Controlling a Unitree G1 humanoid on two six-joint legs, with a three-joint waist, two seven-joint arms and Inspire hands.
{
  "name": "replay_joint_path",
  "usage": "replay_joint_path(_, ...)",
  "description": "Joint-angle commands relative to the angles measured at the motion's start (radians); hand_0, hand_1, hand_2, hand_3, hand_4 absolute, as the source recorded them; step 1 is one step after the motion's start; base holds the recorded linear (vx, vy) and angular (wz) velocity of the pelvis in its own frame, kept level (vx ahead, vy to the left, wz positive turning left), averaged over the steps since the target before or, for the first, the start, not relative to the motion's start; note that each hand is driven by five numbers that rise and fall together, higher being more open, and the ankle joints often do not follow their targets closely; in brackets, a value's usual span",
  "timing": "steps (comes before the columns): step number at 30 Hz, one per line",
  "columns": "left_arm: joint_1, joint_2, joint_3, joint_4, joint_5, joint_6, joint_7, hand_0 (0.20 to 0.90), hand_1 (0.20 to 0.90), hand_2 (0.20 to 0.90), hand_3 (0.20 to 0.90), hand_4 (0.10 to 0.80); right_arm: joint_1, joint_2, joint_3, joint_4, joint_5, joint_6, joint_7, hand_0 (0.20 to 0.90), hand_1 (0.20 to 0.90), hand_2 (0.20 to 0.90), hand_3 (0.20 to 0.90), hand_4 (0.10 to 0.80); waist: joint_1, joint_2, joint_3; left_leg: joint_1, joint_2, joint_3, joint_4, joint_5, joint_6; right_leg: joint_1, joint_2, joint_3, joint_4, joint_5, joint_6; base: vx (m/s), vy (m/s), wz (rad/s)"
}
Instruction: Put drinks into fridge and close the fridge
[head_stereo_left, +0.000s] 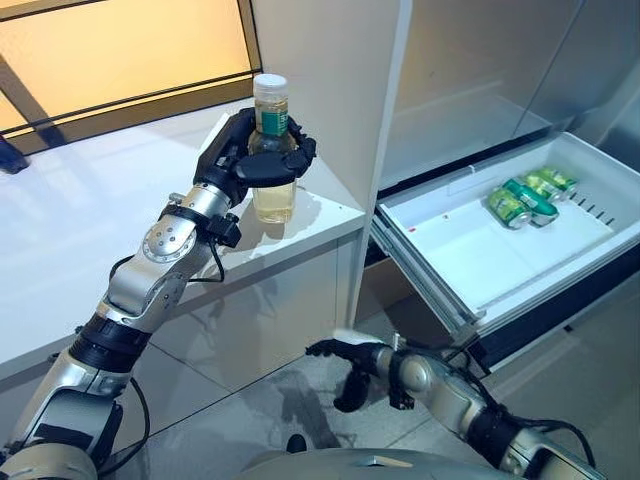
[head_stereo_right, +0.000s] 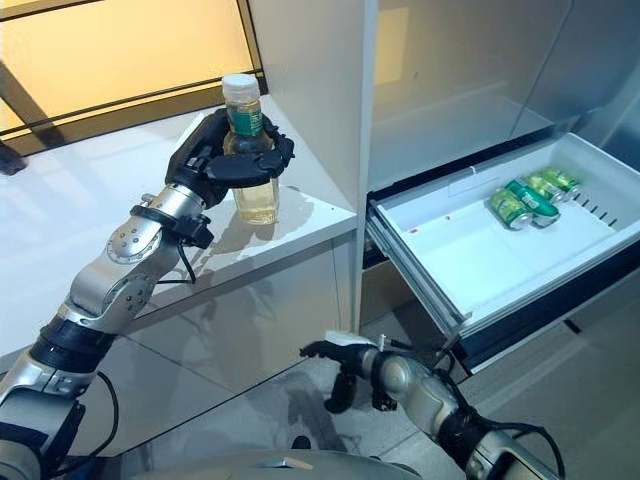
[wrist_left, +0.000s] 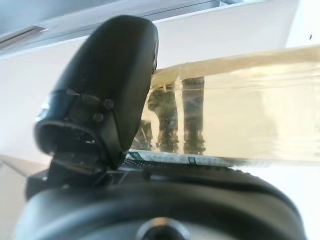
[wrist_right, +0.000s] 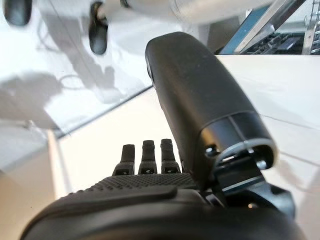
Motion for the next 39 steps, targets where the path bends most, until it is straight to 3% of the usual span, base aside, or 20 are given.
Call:
replay_joint_path(1, -0.254, 0.038, 0.042, -0.079, 0.000, -0.222, 0.038, 0.300, 0.300, 0.300, 0.200, 0.100, -0.076, -0.043, 0.026, -0.152, 0.002, -0.016, 0.090, 0.900, 0.900, 0.900, 0.900, 0.800, 0.005, -0.010, -0.063, 0.006, -0.051, -0.047, 0.001, -0.083, 0.014, -0.047, -0.028, 0.026, 0.018, 0.036, 0.083, -0.086, 0.014, 0.00)
replay_joint_path(7, -0.191, 0.020, 0.055, -0.120, 0.007, -0.258, -0.019, 0.300, 0.300, 0.300, 0.200, 0.100, -0.185, -0.119, -0.046, -0.336, 0.200, 0.037, 0.274, 0.900, 0.900, 0.900, 0.900, 0.800, 0.006, -0.022, -0.055, 0.009, -0.051, -0.047, 0.001, -0.078, 0.013, -0.047, -0.027, 0.027, 0.025, 0.039, 0.079, -0.040, 0.010, 0.01)
replay_joint_path(11, -0.133, 0.013, 0.082, -0.154, -0.031, -0.287, -0.107, 0.300, 0.300, 0.300, 0.200, 0.100, -0.244, -0.184, -0.137, -0.446, 0.491, 0.083, 0.428, 0.900, 0.900, 0.900, 0.900, 0.800, 0.004, -0.030, -0.055, 0.013, -0.050, -0.042, 0.001, -0.077, 0.013, -0.046, -0.027, 0.027, 0.028, 0.040, 0.076, 0.000, 0.000, 0.00)
replay_joint_path(18, -0.032, 0.019, 0.165, -0.200, -0.108, -0.327, -0.266, 0.300, 0.300, 0.300, 0.200, 0.100, -0.241, -0.242, -0.350, -0.566, 0.962, 0.016, 0.625, 0.900, 0.900, 0.900, 0.900, 0.800, 0.001, -0.040, -0.075, 0.019, -0.052, -0.037, 0.001, -0.084, 0.016, -0.046, -0.029, 0.025, 0.030, 0.042, 0.078, 0.000, 0.000, 0.00)
replay_joint_path(23, 0.009, 0.027, 0.233, -0.197, -0.163, -0.368, -0.321, 0.300, 0.300, 0.300, 0.200, 0.100, -0.214, -0.241, -0.485, -0.561, 1.154, -0.020, 0.548, 0.900, 0.900, 0.900, 0.900, 0.800, 0.002, -0.044, -0.086, 0.022, -0.051, -0.037, 0.001, -0.089, 0.017, -0.043, -0.030, 0.023, 0.026, 0.044, 0.080, 0.000, 0.000, 0.00)
replay_joint_path(31, 0.071, 0.048, 0.357, -0.172, -0.158, -0.412, -0.358, 0.300, 0.300, 0.300, 0.200, 0.100, -0.098, -0.236, -0.674, -0.520, 1.138, -0.058, 0.393, 0.900, 0.900, 0.900, 0.900, 0.800, -0.008, -0.040, -0.092, 0.020, -0.051, -0.036, 0.001, -0.094, 0.020, -0.047, -0.028, 0.024, 0.021, 0.046, 0.083, 0.000, 0.000, 0.00)
replay_joint_path(39, 0.067, 0.067, 0.345, -0.164, -0.158, -0.389, -0.384, 0.300, 0.300, 0.300, 0.200, 0.100, -0.086, -0.236, -0.704, -0.483, 1.133, -0.055, 0.264, 0.900, 0.900, 0.900, 0.900, 0.800, -0.017, -0.033, -0.085, 0.020, -0.050, -0.034, 0.001, -0.096, 0.018, -0.051, -0.026, 0.021, 0.020, 0.048, 0.085, 0.000, 0.000, 0.00)
